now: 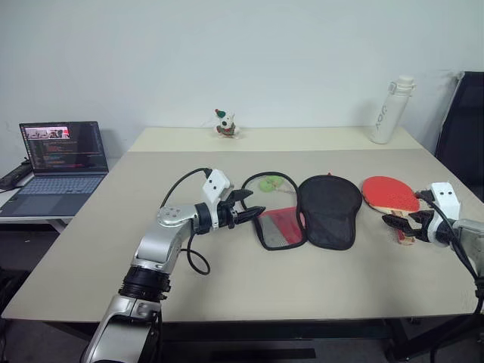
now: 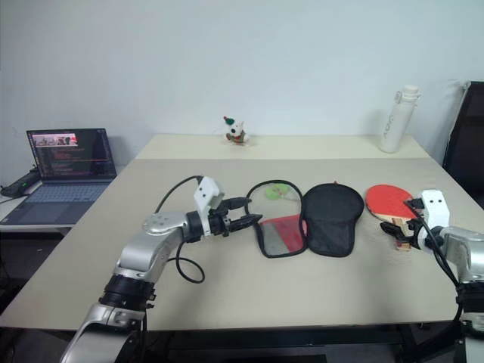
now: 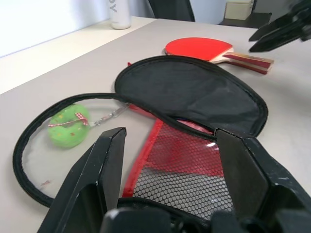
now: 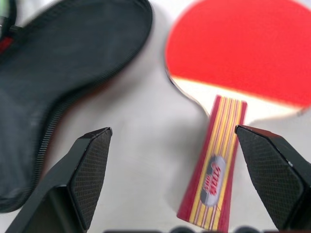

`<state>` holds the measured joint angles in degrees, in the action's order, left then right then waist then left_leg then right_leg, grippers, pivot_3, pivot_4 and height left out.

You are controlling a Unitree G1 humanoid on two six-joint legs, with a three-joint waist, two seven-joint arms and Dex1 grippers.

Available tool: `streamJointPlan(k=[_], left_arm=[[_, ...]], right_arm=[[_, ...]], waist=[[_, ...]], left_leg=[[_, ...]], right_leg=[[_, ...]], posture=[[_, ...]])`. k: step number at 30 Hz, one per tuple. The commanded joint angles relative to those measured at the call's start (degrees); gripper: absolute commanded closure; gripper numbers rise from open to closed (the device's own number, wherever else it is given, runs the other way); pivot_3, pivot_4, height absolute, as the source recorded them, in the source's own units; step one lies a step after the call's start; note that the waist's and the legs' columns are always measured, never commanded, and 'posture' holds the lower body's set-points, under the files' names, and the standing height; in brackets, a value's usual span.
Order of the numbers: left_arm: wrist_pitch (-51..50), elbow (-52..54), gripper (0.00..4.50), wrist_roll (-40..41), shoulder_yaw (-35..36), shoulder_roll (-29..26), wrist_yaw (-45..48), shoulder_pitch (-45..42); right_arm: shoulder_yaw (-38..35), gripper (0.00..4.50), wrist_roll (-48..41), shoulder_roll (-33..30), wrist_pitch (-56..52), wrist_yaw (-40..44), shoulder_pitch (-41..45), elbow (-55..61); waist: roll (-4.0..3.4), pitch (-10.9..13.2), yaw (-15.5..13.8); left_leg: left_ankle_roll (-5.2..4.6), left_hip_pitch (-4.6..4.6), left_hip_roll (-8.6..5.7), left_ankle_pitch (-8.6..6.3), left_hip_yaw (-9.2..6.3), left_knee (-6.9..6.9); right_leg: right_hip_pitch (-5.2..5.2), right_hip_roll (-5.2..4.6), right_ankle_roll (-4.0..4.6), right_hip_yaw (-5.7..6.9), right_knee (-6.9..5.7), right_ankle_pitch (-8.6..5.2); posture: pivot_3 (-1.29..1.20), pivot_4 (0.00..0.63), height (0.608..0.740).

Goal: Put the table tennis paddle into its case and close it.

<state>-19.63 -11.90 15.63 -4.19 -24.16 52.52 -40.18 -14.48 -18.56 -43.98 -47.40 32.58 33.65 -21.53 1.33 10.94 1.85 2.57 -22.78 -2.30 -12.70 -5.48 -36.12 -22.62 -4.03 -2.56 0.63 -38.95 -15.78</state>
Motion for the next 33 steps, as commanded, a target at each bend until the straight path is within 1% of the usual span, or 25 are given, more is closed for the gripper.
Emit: streamJointPlan(k=[1,5,9,12,17,18,20,21,23,24,26,27,28,33], left_arm=[[0.8,1.2,1.33,1.0,1.0,-1.2,1.9,-1.8],[0.0,1.8,1.33,2.0,1.0,-1.3,3.8,-2.4],[0.0,1.6,1.33,1.8,0.8,-1.4,4.1,-2.7],[-0.1,1.8,1.33,1.7,0.7,-1.3,4.0,-2.8],[-0.3,2.3,1.33,1.6,0.7,-1.5,3.9,-2.6],[-0.4,2.4,1.33,1.6,0.8,-1.6,3.8,-2.5],[-0.5,2.6,1.33,1.5,0.9,-1.8,3.7,-2.4],[-0.6,2.7,1.33,1.5,1.0,-2.0,3.6,-2.2],[-0.7,2.9,1.33,1.5,1.2,-2.2,3.4,-2.0],[-0.8,3.1,1.33,1.5,1.3,-2.4,3.3,-1.8],[-1.1,3.4,1.33,1.6,1.5,-2.7,3.1,-1.4],[-1.2,3.6,1.33,1.6,1.5,-2.9,3.1,-1.2],[-1.2,3.7,1.33,1.6,1.6,-3.1,3.0,-1.0],[-1.6,4.7,1.33,2.0,2.0,-4.3,2.8,0.3]], right_arm=[[-0.8,0.03,2.3,0.7,3.6,-3.9,3.8,-4.7],[-0.7,0.03,4.4,2.1,7.9,-7.1,7.6,-14.1],[0.4,0.03,6.4,3.4,13.0,-8.5,10.6,-22.5],[1.1,0.03,7.9,4.4,16.2,-8.7,12.6,-27.3],[2.9,0.03,10.2,6.0,20.5,-9.2,14.8,-32.1],[3.1,0.42,10.5,6.3,21.1,-9.4,15.1,-32.7],[3.0,0.95,10.9,6.7,22.0,-9.7,15.6,-33.7],[2.9,1.38,11.0,6.9,22.3,-10.0,15.9,-34.1],[2.6,2.00,11.2,7.1,22.9,-10.7,16.1,-34.8],[2.2,2.45,11.1,7.2,23.2,-11.5,16.2,-35.1],[1.5,3.10,10.9,7.1,23.9,-12.9,16.5,-35.5],[1.2,3.36,10.8,7.0,24.2,-13.5,16.6,-35.6],[0.9,3.42,10.6,6.9,24.4,-14.0,16.7,-35.6],[-1.2,3.42,9.7,5.3,24.6,-17.2,17.1,-32.6]], waist=[[0.00,0.0,0.0],[0.00,0.0,0.0],[0.00,0.0,0.0],[0.00,0.0,0.1],[0.00,0.0,0.3],[0.00,0.0,0.4],[0.00,0.0,0.8],[0.00,0.0,0.9],[0.00,0.0,1.1],[0.01,0.0,1.1],[0.01,0.0,1.1],[0.01,0.0,1.1],[0.01,0.0,1.1],[0.00,0.0,1.0]], left_leg=[[0.00,0.00,0.00,0.00,0.02,0.00],[-0.01,0.00,-0.01,0.01,0.04,0.00],[-0.01,-0.01,-0.01,0.01,0.05,0.02],[-0.01,0.00,-0.01,0.01,0.07,0.03],[-0.03,0.02,-0.01,0.02,0.09,0.00],[-0.03,0.03,-0.01,0.02,0.10,0.00],[-0.04,0.09,-0.01,0.03,0.13,-0.01],[-0.05,0.10,-0.01,0.04,0.14,-0.01],[-0.07,0.14,-0.01,0.05,0.14,-0.01],[-0.08,0.18,0.00,0.06,0.14,-0.01],[-0.08,0.37,0.00,0.06,0.13,-0.01],[-0.11,0.39,0.00,0.08,0.12,-0.02],[-0.14,0.38,0.00,0.09,0.13,-0.02],[-0.19,0.35,0.01,0.13,0.12,-0.02]], right_leg=[[0.00,0.01,0.00,-0.01,0.00,0.00],[0.00,0.00,0.00,-0.01,0.01,0.00],[0.00,0.00,0.00,-0.02,0.02,0.00],[-0.01,0.00,0.00,-0.03,0.01,0.00],[0.00,0.00,-0.02,-0.05,0.00,0.02],[0.01,0.01,-0.03,-0.06,0.00,0.02],[0.06,0.02,-0.03,-0.08,0.01,0.05],[0.07,0.02,-0.03,-0.10,0.01,0.08],[0.11,0.02,-0.04,-0.10,0.01,0.11],[0.15,0.02,-0.04,-0.10,0.01,0.11],[0.35,0.03,-0.05,-0.10,0.03,0.12],[0.38,0.01,-0.07,-0.11,0.04,0.13],[0.38,0.00,-0.10,-0.13,0.04,0.15],[0.36,-0.04,-0.12,-0.15,0.06,0.18]], posture=[[0.00,0.150,0.740],[0.00,0.150,0.740],[0.00,0.150,0.740],[0.00,0.150,0.740],[0.00,0.150,0.740],[0.00,0.150,0.740],[0.00,0.150,0.740],[0.00,0.150,0.740],[0.00,0.150,0.740],[0.00,0.150,0.740],[0.00,0.150,0.740],[0.00,0.150,0.740],[0.00,0.150,0.740],[0.00,0.150,0.740]])
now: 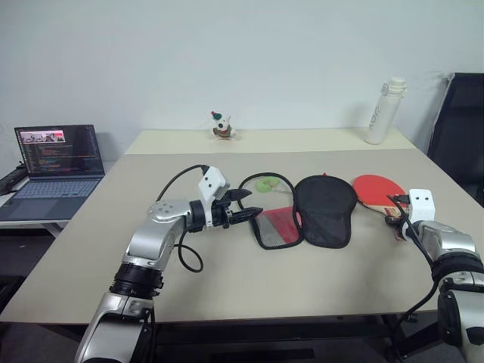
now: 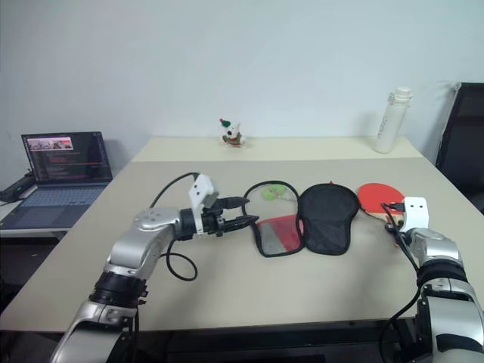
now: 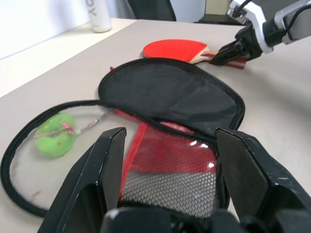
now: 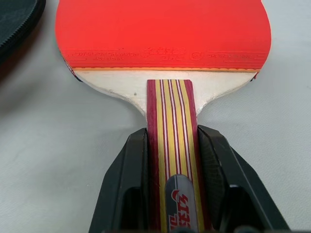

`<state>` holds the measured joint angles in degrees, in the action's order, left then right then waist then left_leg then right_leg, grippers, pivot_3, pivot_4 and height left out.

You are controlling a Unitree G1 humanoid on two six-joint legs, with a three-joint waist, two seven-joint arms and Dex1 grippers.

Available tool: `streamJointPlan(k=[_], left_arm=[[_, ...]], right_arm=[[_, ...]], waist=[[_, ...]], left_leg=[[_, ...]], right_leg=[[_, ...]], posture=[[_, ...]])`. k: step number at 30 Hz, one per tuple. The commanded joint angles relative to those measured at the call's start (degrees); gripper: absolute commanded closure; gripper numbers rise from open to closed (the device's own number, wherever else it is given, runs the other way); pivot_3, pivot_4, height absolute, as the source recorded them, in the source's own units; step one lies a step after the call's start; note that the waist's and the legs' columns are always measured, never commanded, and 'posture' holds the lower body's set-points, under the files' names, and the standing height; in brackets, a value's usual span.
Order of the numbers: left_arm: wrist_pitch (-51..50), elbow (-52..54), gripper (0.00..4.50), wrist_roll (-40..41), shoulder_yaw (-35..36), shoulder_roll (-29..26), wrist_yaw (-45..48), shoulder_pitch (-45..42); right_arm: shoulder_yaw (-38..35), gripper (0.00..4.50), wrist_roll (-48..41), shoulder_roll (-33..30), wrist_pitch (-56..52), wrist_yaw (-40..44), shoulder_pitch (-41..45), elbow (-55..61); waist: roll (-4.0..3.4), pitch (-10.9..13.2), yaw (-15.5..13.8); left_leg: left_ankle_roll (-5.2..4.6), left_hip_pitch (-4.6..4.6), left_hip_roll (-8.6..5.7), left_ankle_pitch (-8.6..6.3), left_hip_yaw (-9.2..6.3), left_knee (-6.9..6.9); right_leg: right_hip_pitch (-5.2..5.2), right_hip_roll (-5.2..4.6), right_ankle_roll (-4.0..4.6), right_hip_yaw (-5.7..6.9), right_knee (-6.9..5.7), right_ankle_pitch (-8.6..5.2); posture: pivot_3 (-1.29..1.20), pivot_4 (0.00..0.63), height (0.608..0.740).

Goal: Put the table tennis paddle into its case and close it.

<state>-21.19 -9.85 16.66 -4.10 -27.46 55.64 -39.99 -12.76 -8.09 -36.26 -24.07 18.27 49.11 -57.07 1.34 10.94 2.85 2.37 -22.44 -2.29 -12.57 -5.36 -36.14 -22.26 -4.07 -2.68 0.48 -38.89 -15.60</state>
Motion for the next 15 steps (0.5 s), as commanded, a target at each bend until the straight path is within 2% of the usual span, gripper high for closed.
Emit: streamJointPlan(k=[1,5,7,11,15], left_arm=[[-0.2,2.9,1.33,1.0,2.0,-1.2,-0.3,0.4],[-0.4,3.6,1.33,1.3,2.6,-2.4,-0.2,1.7],[-0.7,3.9,1.33,1.4,3.0,-2.8,-0.2,2.4],[-0.8,4.4,1.33,1.6,3.3,-3.3,-0.1,3.2],[-1.0,4.7,1.33,1.6,3.3,-3.4,-0.2,3.6]], right_arm=[[-3.4,3.42,-1.1,-2.8,1.0,-3.4,1.6,4.3],[-6.6,3.42,-3.0,-3.1,-3.5,-6.5,-0.1,14.6],[-7.8,3.42,-4.4,-1.6,-8.4,-8.2,-2.5,24.2],[-9.6,3.42,-8.1,3.9,-20.8,-13.2,-7.0,45.0],[-10.2,3.42,-11.1,11.8,-30.9,-18.6,-9.0,59.5]], waist=[[-0.01,0.0,-0.1],[-0.08,0.0,-0.1],[-0.08,0.0,-0.1],[-0.09,0.0,0.1],[-0.10,0.0,0.2]], left_leg=[[0.00,-0.04,0.00,0.00,-0.01,0.00],[0.00,-0.26,0.03,0.00,-0.02,0.06],[0.00,-0.43,0.05,0.00,0.01,0.07],[0.00,-0.48,0.09,0.00,-0.01,0.12],[0.00,-0.48,0.12,0.00,-0.05,0.11]], right_leg=[[-0.03,0.00,0.00,0.01,0.00,0.00],[-0.25,-0.04,0.01,0.01,0.02,0.00],[-0.47,-0.04,0.01,0.00,-0.01,0.01],[-0.60,-0.01,0.01,0.01,-0.07,0.00],[-0.65,0.02,0.02,0.01,-0.15,0.01]], posture=[[0.00,0.150,0.740],[0.00,0.150,0.740],[0.00,0.150,0.740],[0.00,0.150,0.740],[0.00,0.150,0.740]])
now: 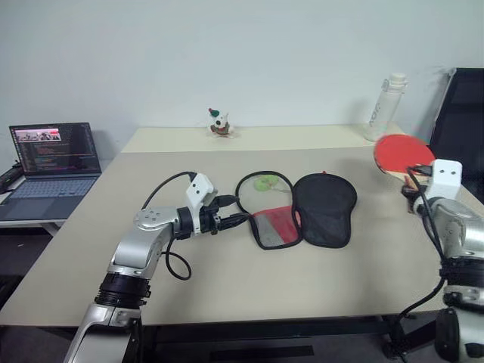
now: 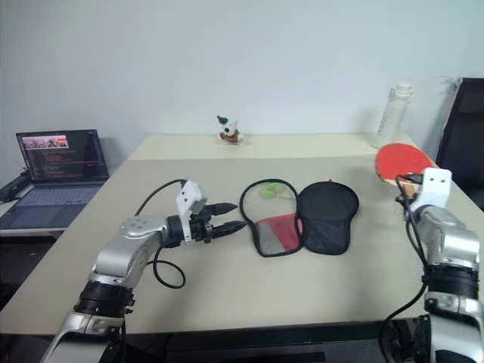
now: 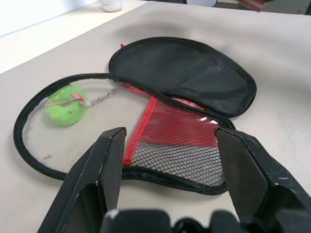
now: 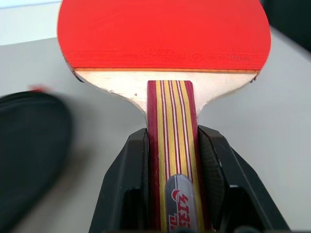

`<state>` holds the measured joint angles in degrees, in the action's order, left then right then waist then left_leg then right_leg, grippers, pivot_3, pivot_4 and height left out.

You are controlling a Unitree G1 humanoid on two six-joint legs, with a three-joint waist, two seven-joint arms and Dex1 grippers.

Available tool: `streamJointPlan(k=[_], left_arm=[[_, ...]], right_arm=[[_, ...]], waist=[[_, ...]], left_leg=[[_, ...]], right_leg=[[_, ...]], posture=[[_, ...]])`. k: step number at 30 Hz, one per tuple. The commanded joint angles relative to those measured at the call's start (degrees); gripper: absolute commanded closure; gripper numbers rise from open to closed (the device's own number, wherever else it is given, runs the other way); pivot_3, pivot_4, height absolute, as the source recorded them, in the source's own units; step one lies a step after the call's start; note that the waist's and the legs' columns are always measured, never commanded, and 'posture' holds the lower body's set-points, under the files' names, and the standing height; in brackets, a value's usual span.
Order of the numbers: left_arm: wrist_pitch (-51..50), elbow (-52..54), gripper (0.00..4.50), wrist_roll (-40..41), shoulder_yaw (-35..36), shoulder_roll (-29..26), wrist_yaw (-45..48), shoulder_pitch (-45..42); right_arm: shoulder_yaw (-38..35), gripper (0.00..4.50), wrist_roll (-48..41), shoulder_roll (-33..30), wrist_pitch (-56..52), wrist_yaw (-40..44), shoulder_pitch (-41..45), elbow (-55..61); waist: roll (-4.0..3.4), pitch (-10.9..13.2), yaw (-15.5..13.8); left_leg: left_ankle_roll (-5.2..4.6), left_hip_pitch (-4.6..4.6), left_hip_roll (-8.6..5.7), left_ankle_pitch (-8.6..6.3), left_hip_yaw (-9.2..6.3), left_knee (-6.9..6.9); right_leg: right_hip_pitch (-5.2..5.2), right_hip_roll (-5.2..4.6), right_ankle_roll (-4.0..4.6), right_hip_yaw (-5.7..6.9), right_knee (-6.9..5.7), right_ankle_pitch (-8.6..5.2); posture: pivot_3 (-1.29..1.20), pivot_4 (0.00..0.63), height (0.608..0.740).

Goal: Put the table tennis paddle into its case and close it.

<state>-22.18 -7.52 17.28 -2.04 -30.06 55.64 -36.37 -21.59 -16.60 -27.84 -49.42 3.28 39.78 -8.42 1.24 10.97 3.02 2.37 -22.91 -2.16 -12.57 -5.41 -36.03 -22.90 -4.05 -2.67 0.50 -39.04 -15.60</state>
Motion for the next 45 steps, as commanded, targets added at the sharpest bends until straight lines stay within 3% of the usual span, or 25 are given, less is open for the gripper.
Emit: streamJointPlan(k=[1,8,17,22,31,45], left_arm=[[-0.1,2.4,1.33,0.9,1.2,-0.7,-0.2,-0.1],[0.2,2.3,1.33,0.6,0.5,-0.2,-0.2,-1.0],[0.5,2.7,1.33,0.5,0.6,-0.1,-0.5,-0.7],[0.6,2.7,1.33,0.5,0.8,-0.2,-0.6,-0.4],[1.2,2.1,1.33,0.4,0.7,-0.2,-0.6,-0.5],[1.7,1.7,1.33,0.3,0.6,0.2,-0.7,-0.4]], right_arm=[[-1.5,3.42,-3.0,5.1,-7.1,-4.7,0.6,12.6],[-0.7,3.42,-3.6,8.2,-11.3,-5.9,3.3,13.4],[3.4,3.42,-3.2,18.2,-14.0,-8.3,1.1,17.3],[5.5,3.42,-2.3,20.4,-13.6,-8.4,-1.1,17.4],[7.5,3.42,1.6,19.3,-7.7,-8.6,-4.1,11.9],[8.6,3.42,3.6,20.4,-7.4,-9.2,-5.7,12.2]], waist=[[-0.01,0.0,0.0],[-0.02,0.0,-1.3],[-0.02,0.0,-0.7],[-0.02,0.0,-0.8],[-0.02,0.0,-0.9],[-0.02,0.0,-0.9]], left_leg=[[0.00,0.00,0.01,0.00,-0.04,0.00],[-0.01,-0.05,-0.06,0.00,-0.01,-0.01],[-0.01,-0.08,-0.05,0.00,0.07,0.06],[-0.01,-0.11,-0.06,0.00,0.06,0.04],[-0.01,-0.11,-0.09,0.00,0.08,0.04],[0.00,-0.11,-0.08,0.00,0.07,0.05]], right_leg=[[0.00,0.00,0.00,0.00,-0.01,0.00],[-0.02,-0.08,0.01,-0.01,0.05,0.02],[-0.23,0.03,0.03,-0.06,-0.05,0.02],[-0.23,0.00,0.03,-0.07,-0.04,0.03],[-0.24,0.00,0.04,-0.06,-0.03,0.03],[-0.24,0.03,0.04,-0.04,-0.02,0.03]], posture=[[0.00,0.150,0.740],[0.00,0.150,0.740],[0.00,0.150,0.740],[0.00,0.150,0.740],[0.00,0.150,0.740],[0.00,0.150,0.740]])
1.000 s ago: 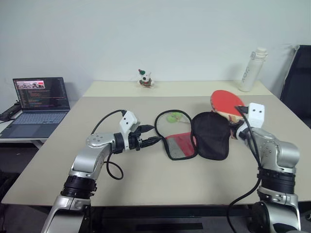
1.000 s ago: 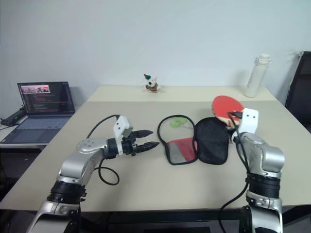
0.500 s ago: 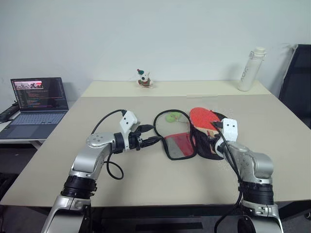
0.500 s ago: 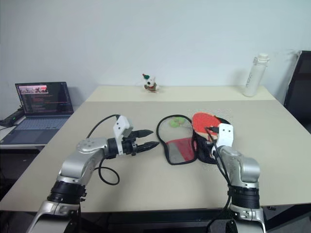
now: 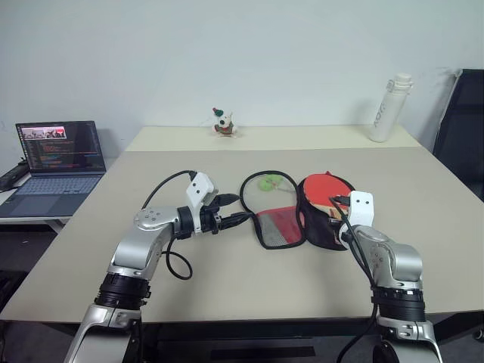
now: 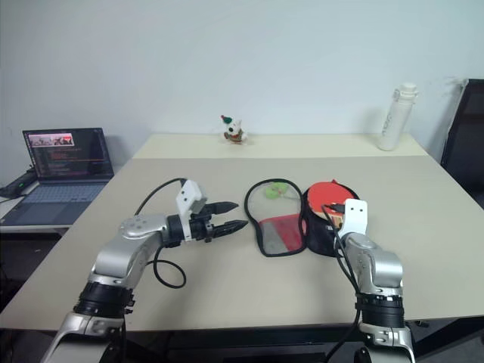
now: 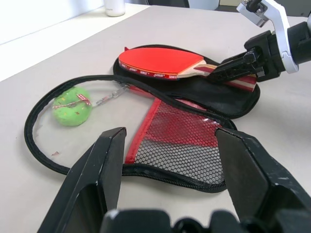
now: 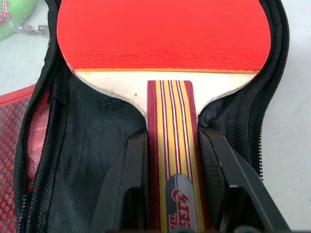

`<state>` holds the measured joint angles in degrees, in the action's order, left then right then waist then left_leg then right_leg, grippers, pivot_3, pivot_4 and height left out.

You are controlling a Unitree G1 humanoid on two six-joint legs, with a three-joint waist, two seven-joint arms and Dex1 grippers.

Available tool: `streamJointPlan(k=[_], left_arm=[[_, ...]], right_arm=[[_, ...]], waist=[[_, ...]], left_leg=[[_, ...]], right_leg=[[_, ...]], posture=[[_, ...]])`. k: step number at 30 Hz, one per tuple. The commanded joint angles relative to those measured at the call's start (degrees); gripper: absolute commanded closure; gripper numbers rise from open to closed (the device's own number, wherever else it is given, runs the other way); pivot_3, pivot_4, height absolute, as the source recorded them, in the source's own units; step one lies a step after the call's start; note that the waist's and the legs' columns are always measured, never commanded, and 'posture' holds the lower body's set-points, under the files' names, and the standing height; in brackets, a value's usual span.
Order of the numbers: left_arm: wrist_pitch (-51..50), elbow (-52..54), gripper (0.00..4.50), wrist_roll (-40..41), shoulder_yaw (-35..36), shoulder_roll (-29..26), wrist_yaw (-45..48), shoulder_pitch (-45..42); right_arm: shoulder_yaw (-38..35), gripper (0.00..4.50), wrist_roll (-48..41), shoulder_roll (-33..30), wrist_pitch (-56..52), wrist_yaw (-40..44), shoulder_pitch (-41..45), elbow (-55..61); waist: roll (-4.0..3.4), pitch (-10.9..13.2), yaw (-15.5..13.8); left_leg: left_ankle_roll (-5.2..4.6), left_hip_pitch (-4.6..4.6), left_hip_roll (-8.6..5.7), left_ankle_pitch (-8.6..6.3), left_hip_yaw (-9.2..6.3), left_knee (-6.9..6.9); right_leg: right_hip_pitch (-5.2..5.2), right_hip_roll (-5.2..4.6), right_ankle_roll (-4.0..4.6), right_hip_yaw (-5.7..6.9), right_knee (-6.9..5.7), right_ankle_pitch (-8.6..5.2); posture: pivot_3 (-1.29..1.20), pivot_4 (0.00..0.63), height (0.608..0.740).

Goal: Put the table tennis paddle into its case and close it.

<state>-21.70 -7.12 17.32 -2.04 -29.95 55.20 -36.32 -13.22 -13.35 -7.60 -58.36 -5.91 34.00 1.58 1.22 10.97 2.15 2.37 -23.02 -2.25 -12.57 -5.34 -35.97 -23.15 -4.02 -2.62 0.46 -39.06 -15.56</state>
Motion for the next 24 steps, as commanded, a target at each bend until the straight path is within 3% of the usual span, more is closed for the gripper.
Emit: streamJointPlan(k=[1,5,15,19,24], left_arm=[[1.3,1.2,1.33,0.2,0.6,0.1,-0.3,-0.4],[1.4,1.3,1.33,0.2,0.6,0.1,-0.5,-0.3],[2.0,0.6,1.33,-0.1,0.7,0.1,-1.2,-0.1],[2.8,-1.2,1.33,-1.2,0.9,0.6,-2.9,-0.5],[5.3,-7.2,1.33,-4.1,-1.0,1.1,-3.0,-2.3]], right_arm=[[0.3,3.42,0.4,0.3,1.8,0.1,0.1,2.1],[-1.4,3.42,0.5,1.7,3.1,-1.2,0.0,1.4],[3.5,0.07,2.4,-0.6,1.8,0.6,-1.6,9.6],[4.9,0.07,-1.3,-2.7,-1.8,5.6,-1.8,18.0],[6.2,0.07,-15.8,-14.5,-8.2,25.9,-0.3,28.0]], waist=[[0.00,0.0,0.0],[0.00,0.0,0.0],[0.00,0.0,0.0],[0.00,0.0,0.0],[0.00,0.0,-0.1]], left_leg=[[0.00,0.00,0.00,0.00,0.00,0.00],[0.00,0.00,0.00,0.00,0.00,0.00],[0.00,0.00,0.00,0.00,-0.02,0.00],[0.00,0.00,0.00,0.00,-0.05,-0.01],[0.00,0.00,-0.02,0.00,-0.15,-0.03]], right_leg=[[0.00,0.00,0.00,0.00,0.00,0.00],[0.00,0.00,0.00,0.00,0.00,0.00],[0.00,0.01,0.00,0.01,0.00,0.00],[0.00,0.00,-0.01,-0.01,0.01,0.00],[0.05,0.03,-0.02,0.06,0.04,-0.01]], posture=[[0.00,0.150,0.740],[0.00,0.150,0.740],[0.00,0.150,0.740],[0.00,0.150,0.740],[0.00,0.150,0.740]])
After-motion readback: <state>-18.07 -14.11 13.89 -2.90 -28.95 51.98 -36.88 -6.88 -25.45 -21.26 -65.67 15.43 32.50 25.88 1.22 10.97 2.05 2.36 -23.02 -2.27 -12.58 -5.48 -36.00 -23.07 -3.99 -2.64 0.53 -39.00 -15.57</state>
